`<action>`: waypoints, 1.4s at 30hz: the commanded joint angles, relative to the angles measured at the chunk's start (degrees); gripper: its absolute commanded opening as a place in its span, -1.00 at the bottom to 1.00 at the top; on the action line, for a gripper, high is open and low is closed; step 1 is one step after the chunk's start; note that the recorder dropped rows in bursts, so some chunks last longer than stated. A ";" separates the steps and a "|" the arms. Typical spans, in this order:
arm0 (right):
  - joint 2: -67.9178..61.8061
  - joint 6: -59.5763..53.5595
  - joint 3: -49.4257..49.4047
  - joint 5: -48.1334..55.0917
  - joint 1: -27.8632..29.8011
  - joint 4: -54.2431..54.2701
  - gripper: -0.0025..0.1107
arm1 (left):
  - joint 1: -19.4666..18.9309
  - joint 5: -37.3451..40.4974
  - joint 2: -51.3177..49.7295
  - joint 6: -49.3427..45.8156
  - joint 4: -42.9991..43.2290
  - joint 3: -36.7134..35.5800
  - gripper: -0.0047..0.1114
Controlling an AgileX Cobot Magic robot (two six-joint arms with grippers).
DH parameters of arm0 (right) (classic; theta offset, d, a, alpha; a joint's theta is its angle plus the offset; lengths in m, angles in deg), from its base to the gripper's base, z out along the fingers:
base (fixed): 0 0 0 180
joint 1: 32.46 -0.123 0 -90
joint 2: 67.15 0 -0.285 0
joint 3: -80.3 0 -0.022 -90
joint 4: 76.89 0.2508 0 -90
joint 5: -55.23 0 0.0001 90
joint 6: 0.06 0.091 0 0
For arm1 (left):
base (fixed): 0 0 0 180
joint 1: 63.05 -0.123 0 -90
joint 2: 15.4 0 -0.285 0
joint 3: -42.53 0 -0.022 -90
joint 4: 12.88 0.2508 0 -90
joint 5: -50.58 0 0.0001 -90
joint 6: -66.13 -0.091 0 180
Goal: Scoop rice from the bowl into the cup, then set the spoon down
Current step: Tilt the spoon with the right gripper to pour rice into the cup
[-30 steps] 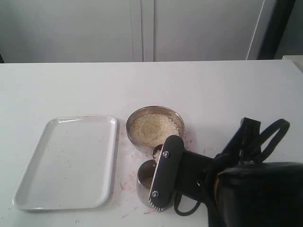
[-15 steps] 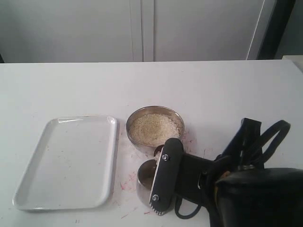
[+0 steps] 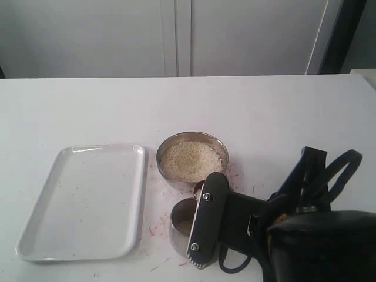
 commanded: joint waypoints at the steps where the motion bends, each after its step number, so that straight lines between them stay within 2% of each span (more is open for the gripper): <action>1: 0.03 0.56 -0.12 0.52 -0.14 -0.69 -0.96 | 0.32 -0.17 0.08 0.31 -0.26 0.42 -0.67; 12: 0.03 0.42 -0.12 0.19 -0.14 1.08 -0.96 | 0.32 -0.17 0.08 0.31 -0.26 0.42 -0.67; 16: -0.08 0.42 -0.12 0.10 -1.76 1.06 -0.96 | 0.32 -0.17 0.08 0.31 -0.26 0.42 -0.67; 42: -2.87 3.07 -0.12 0.52 -4.02 -4.39 -0.96 | 0.32 -0.17 0.08 0.31 -0.26 0.42 -0.67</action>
